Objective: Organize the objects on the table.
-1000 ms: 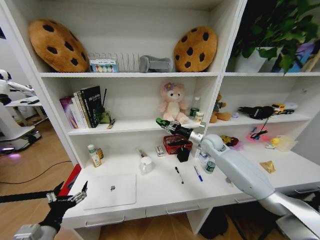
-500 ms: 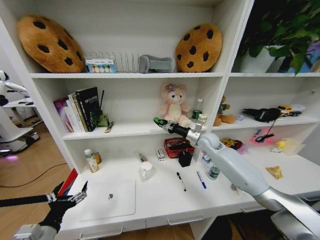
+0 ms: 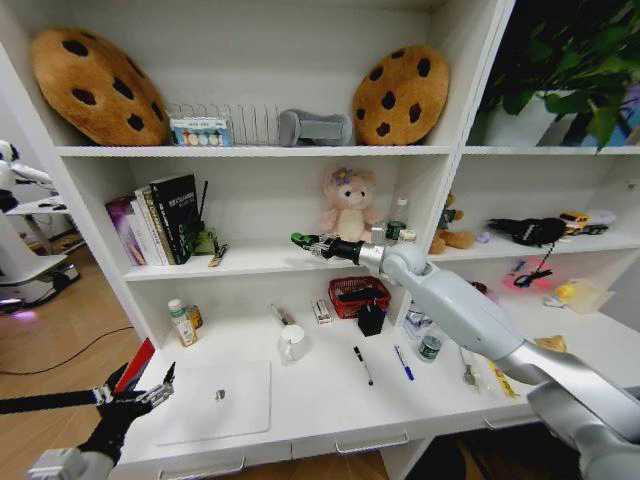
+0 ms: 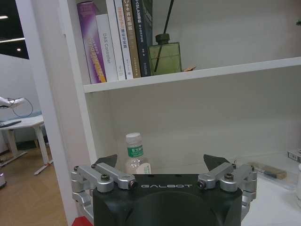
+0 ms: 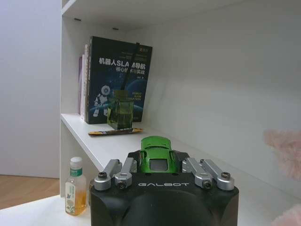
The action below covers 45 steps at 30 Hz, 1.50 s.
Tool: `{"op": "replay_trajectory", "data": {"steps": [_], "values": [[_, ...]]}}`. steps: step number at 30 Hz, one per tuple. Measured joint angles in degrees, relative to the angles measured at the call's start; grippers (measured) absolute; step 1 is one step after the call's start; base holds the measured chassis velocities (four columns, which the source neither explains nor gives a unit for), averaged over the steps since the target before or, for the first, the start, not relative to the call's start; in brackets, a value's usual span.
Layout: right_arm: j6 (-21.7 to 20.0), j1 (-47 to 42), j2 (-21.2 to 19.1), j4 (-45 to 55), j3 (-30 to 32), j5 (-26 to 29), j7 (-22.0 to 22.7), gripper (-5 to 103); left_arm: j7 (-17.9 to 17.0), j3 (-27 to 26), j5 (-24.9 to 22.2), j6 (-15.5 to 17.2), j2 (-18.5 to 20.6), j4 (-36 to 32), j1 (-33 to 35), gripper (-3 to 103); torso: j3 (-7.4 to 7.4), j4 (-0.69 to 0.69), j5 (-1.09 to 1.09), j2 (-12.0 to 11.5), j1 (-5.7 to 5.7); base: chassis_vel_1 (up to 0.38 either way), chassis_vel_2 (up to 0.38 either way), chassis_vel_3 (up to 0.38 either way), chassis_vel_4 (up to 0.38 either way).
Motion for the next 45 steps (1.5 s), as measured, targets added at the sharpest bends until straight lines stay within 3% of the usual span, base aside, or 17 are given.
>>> {"op": "replay_trajectory", "data": {"steps": [6, 13, 17, 24, 38, 39, 41, 43, 45], "values": [[0.4, 2.4, 3.0, -6.3, -2.8, -1.6, -3.8, 36, 0.0, 0.0, 0.0, 0.0, 0.0, 0.0, 0.0, 100, 0.00, 0.00, 0.00, 0.0, 0.02, 0.000, 0.000, 0.000, 0.000], [1.6, 6.1, 12.1, -15.8, -6.1, -4.0, -5.6, 36, 0.0, 0.0, 0.0, 0.0, 0.0, 0.0, 0.0, 100, 0.00, 0.04, -0.01, 0.0, 0.02, 0.000, 0.000, 0.000, 0.000], [2.2, 7.5, 15.3, -18.7, -8.0, -4.2, -5.5, 36, 0.0, 0.0, 0.0, 0.0, 0.0, 0.0, 0.0, 100, 0.00, 0.04, -0.02, 0.0, 0.01, 0.000, 0.000, 0.000, 0.000], [2.8, 7.9, 16.3, -20.5, -8.7, -5.8, -5.2, 36, 0.0, 0.0, 0.0, 0.0, 0.0, 0.0, 0.0, 100, 0.00, 0.00, 0.00, 0.0, 0.02, 0.000, 0.000, 0.000, 0.000], [2.6, 6.1, 14.0, -19.0, -8.0, -5.9, -4.3, 34, 0.0, 0.0, 0.0, 0.0, 0.0, 0.0, 0.0, 100, -0.01, 0.01, 0.01, 0.0, 0.01, 0.000, 0.000, 0.000, 0.000], [2.5, 6.1, 14.0, -19.0, -8.0, -6.1, -4.2, 39, 0.0, 0.0, 0.0, 0.0, 0.0, 0.0, 0.0, 100, 0.00, 0.02, 0.00, 0.0, 0.01, 0.000, 0.000, 0.000, 0.000], [2.5, 6.0, 13.9, -18.9, -7.9, -6.2, -4.0, 39, 0.0, 0.0, 0.0, 0.0, 0.0, 0.0, 0.0, 100, -0.01, 0.01, 0.01, 0.0, 0.02, 0.000, 0.000, 0.000, 0.000], [2.3, 5.8, 13.4, -17.8, -7.6, -6.3, -3.5, 56, 0.0, 0.0, 0.0, 0.0, 0.0, 0.0, 0.0, 100, 0.00, 0.02, 0.00, 0.0, 0.01, 0.000, 0.000, 0.000, 0.000], [2.2, 5.8, 13.2, -17.4, -7.5, -6.3, -3.4, 56, 0.0, 0.0, 0.0, 0.0, 0.0, 0.0, 0.0, 100, 0.00, 0.02, 0.00, 0.0, 0.01, 0.000, 0.000, 0.000, 0.000]]}}
